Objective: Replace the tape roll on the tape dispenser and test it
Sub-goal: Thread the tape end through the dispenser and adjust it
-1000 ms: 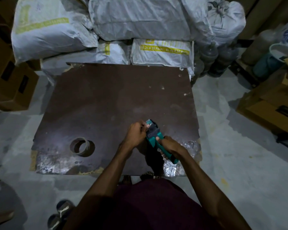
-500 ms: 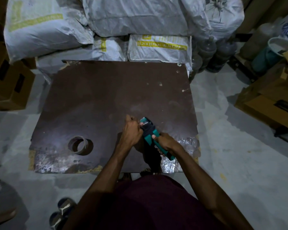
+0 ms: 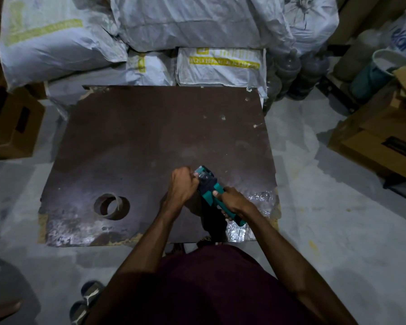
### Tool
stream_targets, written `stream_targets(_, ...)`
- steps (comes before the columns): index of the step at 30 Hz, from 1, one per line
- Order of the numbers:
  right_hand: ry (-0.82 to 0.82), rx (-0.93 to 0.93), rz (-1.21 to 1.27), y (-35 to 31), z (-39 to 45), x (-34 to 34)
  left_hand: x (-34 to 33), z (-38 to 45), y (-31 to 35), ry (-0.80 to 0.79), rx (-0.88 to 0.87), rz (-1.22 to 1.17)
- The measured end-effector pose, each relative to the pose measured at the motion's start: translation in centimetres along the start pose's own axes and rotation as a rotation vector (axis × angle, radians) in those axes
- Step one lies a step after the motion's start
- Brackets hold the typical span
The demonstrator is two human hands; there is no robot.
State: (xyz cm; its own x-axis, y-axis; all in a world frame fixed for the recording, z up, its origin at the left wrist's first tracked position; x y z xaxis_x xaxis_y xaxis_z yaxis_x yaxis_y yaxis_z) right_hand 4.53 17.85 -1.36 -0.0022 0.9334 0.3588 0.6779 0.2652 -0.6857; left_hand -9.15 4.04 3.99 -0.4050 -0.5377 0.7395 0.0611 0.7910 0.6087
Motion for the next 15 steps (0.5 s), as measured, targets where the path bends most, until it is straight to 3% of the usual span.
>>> stream_targets(10,-0.032,0.017,0.088,0.6,0.0,-0.1,-0.3,0.8,-1.1,0.043,0.053,-0.183)
stream_targets(15,-0.004,-0.022,0.203,1.5,-0.3,-0.7,-0.5,0.3,0.6,0.038,-0.04,-0.237)
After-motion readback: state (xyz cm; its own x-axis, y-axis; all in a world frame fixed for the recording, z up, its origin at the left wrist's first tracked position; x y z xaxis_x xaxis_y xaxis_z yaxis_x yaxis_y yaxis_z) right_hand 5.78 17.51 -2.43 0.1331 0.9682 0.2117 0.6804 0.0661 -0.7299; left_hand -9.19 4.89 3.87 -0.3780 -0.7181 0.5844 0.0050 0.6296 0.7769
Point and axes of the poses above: each hand's wrist, its own z-axis towards the middle knuckle, its own x-axis out of the back of the hand, y = z × x, the point moved 9 cm from there along z, towards the middle knuckle, and after that the axes turned 7 degrees about x, right-handed, at the moved point
